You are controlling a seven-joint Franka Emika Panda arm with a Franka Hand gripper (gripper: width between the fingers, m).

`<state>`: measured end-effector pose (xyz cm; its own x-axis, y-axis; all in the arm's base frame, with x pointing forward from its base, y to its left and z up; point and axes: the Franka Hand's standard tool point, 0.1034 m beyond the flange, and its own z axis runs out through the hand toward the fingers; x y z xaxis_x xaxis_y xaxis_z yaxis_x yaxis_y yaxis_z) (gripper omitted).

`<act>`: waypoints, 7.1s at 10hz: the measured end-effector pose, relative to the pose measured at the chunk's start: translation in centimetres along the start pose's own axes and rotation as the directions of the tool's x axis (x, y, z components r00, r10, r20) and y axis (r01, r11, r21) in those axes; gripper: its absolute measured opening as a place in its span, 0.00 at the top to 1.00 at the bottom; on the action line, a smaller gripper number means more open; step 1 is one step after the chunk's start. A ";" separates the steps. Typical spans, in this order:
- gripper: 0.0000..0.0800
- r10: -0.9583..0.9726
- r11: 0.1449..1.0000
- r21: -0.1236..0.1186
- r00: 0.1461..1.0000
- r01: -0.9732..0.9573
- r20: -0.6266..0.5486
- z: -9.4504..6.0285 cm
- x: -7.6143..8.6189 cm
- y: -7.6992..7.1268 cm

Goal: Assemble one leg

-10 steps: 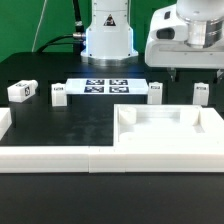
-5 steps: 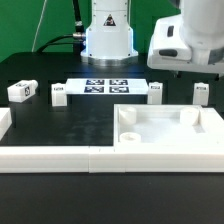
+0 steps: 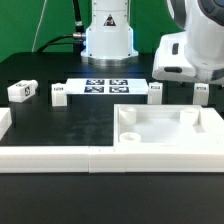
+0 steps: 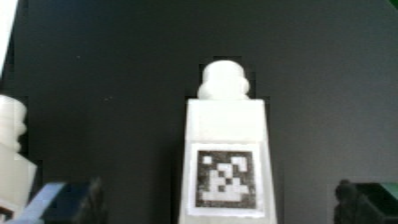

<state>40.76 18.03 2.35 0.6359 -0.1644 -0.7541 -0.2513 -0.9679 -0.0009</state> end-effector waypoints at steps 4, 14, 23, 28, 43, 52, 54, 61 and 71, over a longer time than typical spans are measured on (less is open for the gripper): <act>0.19 0.012 1.000 -0.011 1.000 -0.012 0.006 1.8 0.2 -0.1; 0.64 0.001 1.000 -0.012 1.000 0.000 0.011 1.4 0.0 0.2; 0.64 -0.021 0.999 0.027 0.981 0.027 -0.191 -6.1 -3.1 1.7; 0.64 -0.090 0.995 -0.024 0.836 0.092 -0.542 -8.5 -1.5 2.8; 0.64 -0.226 0.949 -0.148 0.273 0.279 -0.935 -14.7 -2.2 0.7; 0.64 -0.415 0.886 -0.356 0.164 0.296 -0.895 -18.8 2.7 1.4; 0.64 -0.410 0.887 -0.357 0.143 0.294 -0.901 -18.8 2.8 1.5; 0.64 -0.477 0.848 -0.457 0.008 0.267 -0.879 -23.3 7.6 1.2; 0.64 -0.480 0.846 -0.462 0.002 0.266 -0.877 -22.0 10.3 0.7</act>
Offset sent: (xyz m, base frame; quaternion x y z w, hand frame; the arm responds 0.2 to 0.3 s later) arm -0.0125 0.0038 -0.0086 -0.0188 -0.0083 0.0256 0.9995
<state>63.16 11.48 9.05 0.7620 0.2976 0.5751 0.2938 -0.9504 0.1025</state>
